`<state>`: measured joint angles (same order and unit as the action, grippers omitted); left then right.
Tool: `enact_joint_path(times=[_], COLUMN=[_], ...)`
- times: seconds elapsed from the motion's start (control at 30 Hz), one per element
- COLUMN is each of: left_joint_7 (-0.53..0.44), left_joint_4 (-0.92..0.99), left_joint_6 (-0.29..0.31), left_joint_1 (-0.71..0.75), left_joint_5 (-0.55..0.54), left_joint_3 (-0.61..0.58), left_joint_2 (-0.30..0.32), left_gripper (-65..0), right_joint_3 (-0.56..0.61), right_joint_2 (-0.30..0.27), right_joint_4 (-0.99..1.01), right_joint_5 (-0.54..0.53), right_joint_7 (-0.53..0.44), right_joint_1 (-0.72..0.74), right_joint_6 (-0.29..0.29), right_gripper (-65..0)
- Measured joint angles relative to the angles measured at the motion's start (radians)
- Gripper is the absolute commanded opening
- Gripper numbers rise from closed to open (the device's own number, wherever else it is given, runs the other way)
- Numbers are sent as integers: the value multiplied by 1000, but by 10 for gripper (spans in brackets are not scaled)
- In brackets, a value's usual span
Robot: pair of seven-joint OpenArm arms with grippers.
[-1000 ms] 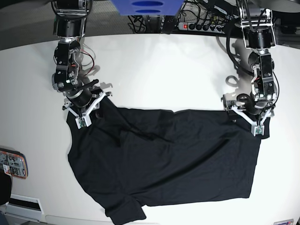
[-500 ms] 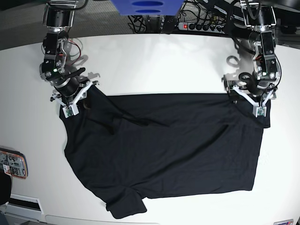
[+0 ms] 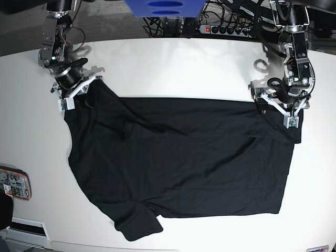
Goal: Fold the T-shirt properly
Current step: 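Drag the shirt with both grippers back toward the robot, then hold the shirt edge with both grippers and pull it taut toward the robot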
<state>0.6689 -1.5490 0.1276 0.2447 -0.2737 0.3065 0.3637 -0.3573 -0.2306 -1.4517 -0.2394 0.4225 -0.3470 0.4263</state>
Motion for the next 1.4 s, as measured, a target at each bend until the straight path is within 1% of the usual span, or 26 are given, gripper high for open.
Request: enact_joint_path(times=[0.13, 0.2, 0.37, 0.47, 0.6, 0.7, 0.77, 0.9, 0.97, 1.07, 1.13, 1.2, 1.23, 1.27, 1.3, 1.4], left_joint_7=[-13, -11, -3, 9, 8, -14, -12, -10, -9, -6, -2, 17, 27, 32, 31, 39], left_joint_4=[-22, -49, -126, -135, -142, -156, -176, -196, -197, -198, -198, -200, -203, -204, -209, -227], left_joint_6=[-3, -4, -11, 6, 12, 6, 3, 0, 0, 0, 1, 2, 1, 1, 0, 0], left_joint_1=[33, 61, 148, 179, 227, 259, 279, 298, 297, 296, 293, 282, 277, 276, 276, 277], left_joint_5=[-3, 0, 5, -15, -27, -33, -13, -7, -6, -6, -6, 0, 4, 10, 11, 18], left_joint_3=[2, 2, 5, 58, 113, 154, 163, 168, 168, 167, 167, 167, 167, 166, 165, 165], left_joint_2=[2, 3, 2, -4, -6, -50, -72, -99, -100, -98, -97, -98, -97, -97, -98, -103], left_gripper=[-41, -41, -41, -41, -41, -41, -41, -41, -41, -41, -41, -41, -41, -41, -41, -41], right_joint_3=[-2, -2, -58, -78, -103, -103, -103, -102, -103, -109, -143, -177, -192, -197, -195, -133], right_joint_2=[1, 0, 6, 5, 2, 1, 0, 0, 0, 2, 12, 11, 10, 8, 7, 4], right_joint_4=[-21, -43, -79, -86, -91, -91, -92, -92, -101, -158, -211, -270, -294, -319, -341, -368], right_joint_5=[-2, 2, -2, -1, -19, -15, -17, -23, -20, 13, 34, 51, 68, 68, 66, 59], right_joint_7=[-18, 4, -4, 8, -30, -52, -67, -69, -63, 11, 88, 194, 228, 243, 268, 280], right_joint_1=[-46, -55, -126, -140, -203, -216, -238, -246, -246, -246, -251, -262, -261, -258, -238, -144], right_joint_6=[3, 2, 19, 24, 26, 15, 18, 19, 16, 3, 7, -4, -13, -22, -13, -15], right_gripper=[-546, -546, -546, -546, -546, -546, -546, -546, -546, -546, -546, -546, -546, -546, -546, -546])
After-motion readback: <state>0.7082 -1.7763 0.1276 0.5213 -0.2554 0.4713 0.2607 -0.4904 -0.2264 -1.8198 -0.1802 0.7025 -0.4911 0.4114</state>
